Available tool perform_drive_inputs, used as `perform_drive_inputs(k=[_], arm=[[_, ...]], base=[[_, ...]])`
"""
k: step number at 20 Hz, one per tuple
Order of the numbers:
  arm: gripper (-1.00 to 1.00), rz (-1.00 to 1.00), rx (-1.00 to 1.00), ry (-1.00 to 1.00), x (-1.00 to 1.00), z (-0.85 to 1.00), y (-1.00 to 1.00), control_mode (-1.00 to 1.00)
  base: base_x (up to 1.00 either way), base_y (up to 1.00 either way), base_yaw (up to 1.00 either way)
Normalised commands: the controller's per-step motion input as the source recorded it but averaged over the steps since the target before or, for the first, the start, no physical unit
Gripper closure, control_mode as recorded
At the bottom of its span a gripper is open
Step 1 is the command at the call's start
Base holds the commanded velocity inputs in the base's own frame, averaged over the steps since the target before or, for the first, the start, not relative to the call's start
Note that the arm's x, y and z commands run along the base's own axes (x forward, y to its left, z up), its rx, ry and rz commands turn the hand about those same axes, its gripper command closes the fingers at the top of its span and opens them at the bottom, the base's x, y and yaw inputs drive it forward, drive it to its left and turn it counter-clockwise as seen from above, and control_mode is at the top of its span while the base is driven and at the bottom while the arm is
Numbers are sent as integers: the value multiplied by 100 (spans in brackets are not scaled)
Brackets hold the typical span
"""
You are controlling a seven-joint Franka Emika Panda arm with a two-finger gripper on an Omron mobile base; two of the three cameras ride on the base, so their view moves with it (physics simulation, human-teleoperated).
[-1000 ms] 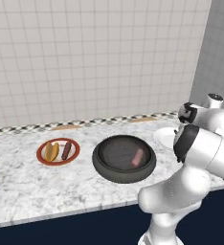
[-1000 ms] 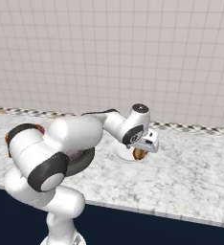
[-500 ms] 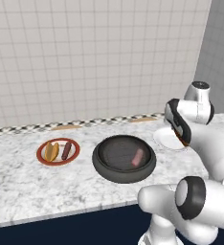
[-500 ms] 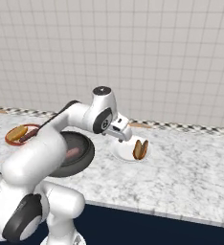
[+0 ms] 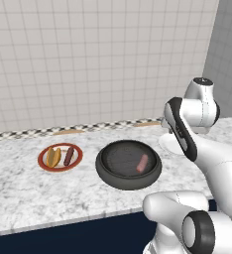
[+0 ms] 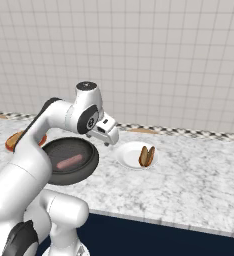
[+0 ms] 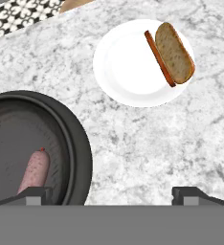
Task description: Place one bun and one sausage from the bowl on each plate.
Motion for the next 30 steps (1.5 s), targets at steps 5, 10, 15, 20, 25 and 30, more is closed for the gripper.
perform_drive_inputs(k=[5, 10, 15, 20, 25, 30], arm=[[-100, 0, 2, 12, -4, 0, 59, -100], [-100, 0, 0, 7, 1, -4, 58, -100], [-100, 0, 0, 0, 3, -35, 42, -100], [-100, -8, 0, 1, -11, -34, 35, -100], [-100, -17, 0, 0, -2, -26, 20, -100], [-100, -6, 0, 0, 0, -18, 0, -100]], base=[[0, 0, 0], [0, 0, 0], [0, 0, 0], [0, 0, 0], [0, 0, 0], [0, 0, 0]])
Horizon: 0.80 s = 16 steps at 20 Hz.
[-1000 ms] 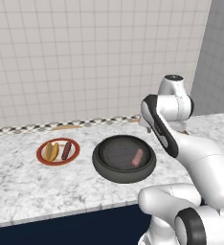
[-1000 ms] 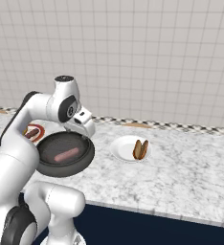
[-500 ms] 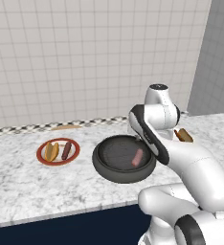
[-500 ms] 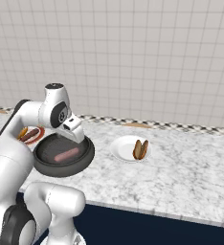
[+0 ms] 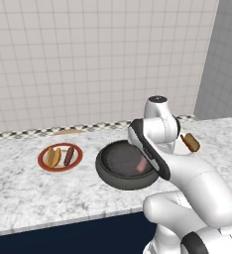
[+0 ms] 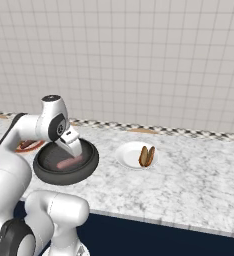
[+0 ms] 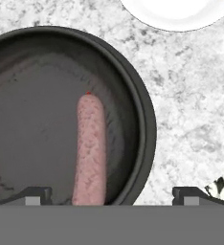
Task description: Place one bun and one sausage from the bowl on each plate.
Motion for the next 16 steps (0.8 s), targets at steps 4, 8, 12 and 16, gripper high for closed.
perform_drive_inputs(k=[4, 8, 12, 16], arm=[[-100, -2, 0, 0, 0, -19, 9, -100], [-100, -1, 0, 0, 20, -29, 13, -100], [-100, 0, 0, 0, 3, -24, 6, -100], [-100, 0, 0, 0, 0, -21, 1, -100]], base=[[0, 0, 0], [0, 0, 0], [0, 0, 0], [0, 0, 0]])
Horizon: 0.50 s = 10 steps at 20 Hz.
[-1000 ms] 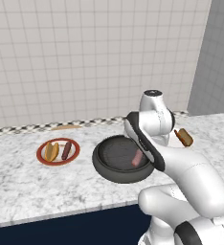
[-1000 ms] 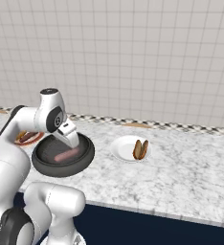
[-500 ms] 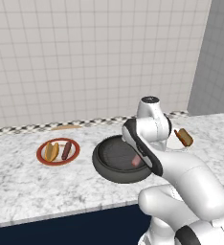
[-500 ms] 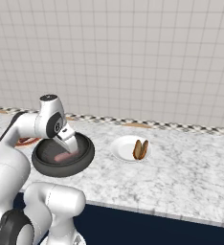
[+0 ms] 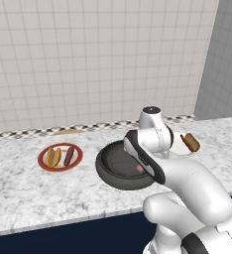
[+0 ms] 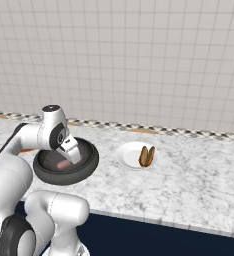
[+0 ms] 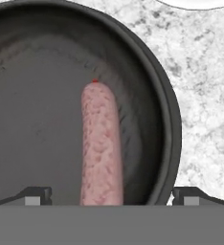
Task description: Place one bun and one sausage from the bowl on each plate.
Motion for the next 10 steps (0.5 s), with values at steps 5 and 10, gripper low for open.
perform_drive_inputs(k=[5, 10], arm=[[-100, 0, 0, 0, 0, -21, 1, -100], [-100, 0, 0, 0, 0, -23, 10, -100]], base=[[0, 0, 0], [0, 0, 0]])
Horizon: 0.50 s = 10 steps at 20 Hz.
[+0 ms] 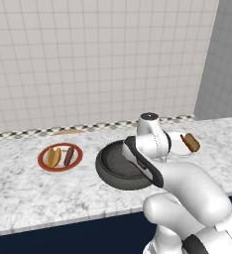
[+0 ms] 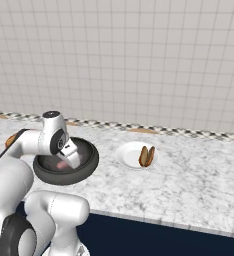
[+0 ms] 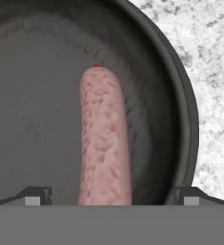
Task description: Place one bun and one sausage from the bowl on each plate.
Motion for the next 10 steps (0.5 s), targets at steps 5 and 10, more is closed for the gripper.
perform_drive_inputs(k=[5, 10], arm=[[-100, 0, 0, 0, 0, -16, 7, -100], [-100, 0, 0, 0, 0, -12, 5, -100]], base=[[0, 0, 0], [0, 0, 0]])
